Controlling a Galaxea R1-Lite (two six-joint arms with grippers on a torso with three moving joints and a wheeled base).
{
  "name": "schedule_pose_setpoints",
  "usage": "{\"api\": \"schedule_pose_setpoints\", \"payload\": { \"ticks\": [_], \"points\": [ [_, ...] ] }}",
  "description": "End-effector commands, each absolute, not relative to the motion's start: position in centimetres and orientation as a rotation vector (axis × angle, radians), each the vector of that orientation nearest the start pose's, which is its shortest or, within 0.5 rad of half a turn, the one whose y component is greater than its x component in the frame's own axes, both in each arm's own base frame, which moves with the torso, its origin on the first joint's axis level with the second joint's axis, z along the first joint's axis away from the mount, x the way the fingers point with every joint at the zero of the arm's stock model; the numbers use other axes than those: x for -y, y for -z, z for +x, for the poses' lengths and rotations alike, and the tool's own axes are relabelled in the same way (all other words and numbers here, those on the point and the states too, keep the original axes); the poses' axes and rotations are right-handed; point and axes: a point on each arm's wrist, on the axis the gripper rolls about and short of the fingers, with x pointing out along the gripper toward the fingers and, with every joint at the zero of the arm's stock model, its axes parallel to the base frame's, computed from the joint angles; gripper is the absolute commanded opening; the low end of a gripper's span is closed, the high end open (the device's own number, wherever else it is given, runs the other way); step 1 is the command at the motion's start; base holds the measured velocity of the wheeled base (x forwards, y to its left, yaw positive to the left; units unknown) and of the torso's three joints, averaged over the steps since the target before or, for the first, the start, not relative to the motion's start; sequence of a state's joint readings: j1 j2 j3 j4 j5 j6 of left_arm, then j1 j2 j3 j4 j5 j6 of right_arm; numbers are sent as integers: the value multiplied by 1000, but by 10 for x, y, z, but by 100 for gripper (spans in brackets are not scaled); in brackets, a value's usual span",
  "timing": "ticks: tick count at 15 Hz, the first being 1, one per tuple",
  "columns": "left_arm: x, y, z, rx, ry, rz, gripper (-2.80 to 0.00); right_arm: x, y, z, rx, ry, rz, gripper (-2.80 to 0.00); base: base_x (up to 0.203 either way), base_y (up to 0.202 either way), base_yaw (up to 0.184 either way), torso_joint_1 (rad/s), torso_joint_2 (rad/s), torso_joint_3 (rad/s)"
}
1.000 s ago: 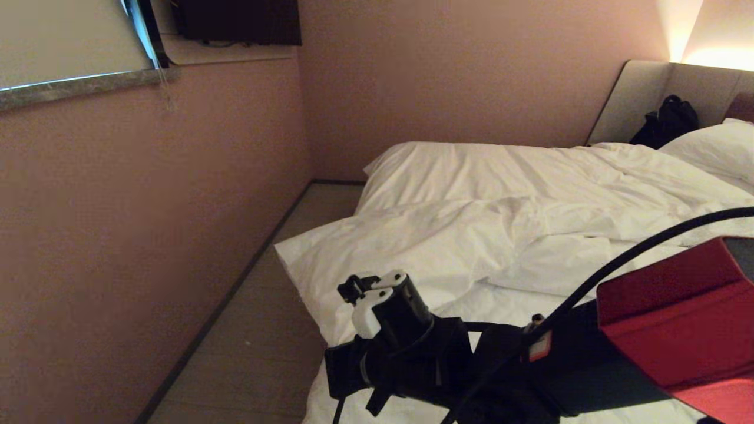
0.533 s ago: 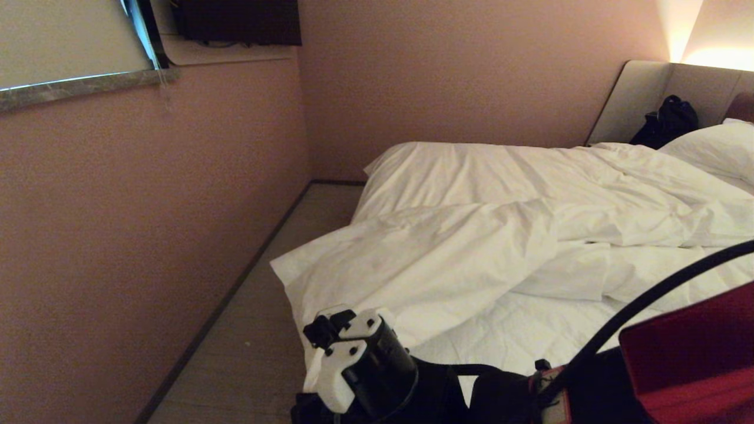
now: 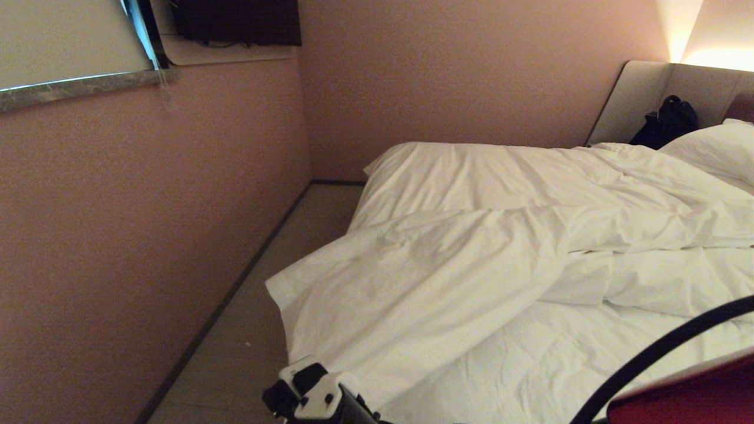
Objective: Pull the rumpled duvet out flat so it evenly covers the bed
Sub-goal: Flatten the corners of the folded blanket
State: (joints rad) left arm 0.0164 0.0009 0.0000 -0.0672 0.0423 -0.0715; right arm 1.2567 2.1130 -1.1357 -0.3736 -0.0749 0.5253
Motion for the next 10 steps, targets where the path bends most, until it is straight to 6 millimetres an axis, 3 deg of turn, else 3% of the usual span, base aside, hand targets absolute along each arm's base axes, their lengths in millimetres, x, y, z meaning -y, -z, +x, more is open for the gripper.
{"api": "schedule_pose_setpoints", "payload": {
  "ticks": [1,10],
  "points": [
    [-1,-82,-23,68,-57,-73,-280,-384,-87,119,-788,-964,40,-280,0,0,0,0,0,0],
    [-1,-82,-23,68,-57,-73,-280,-396,-77,98,-798,-1008,5,-280,0,0,0,0,0,0]
  ]
}}
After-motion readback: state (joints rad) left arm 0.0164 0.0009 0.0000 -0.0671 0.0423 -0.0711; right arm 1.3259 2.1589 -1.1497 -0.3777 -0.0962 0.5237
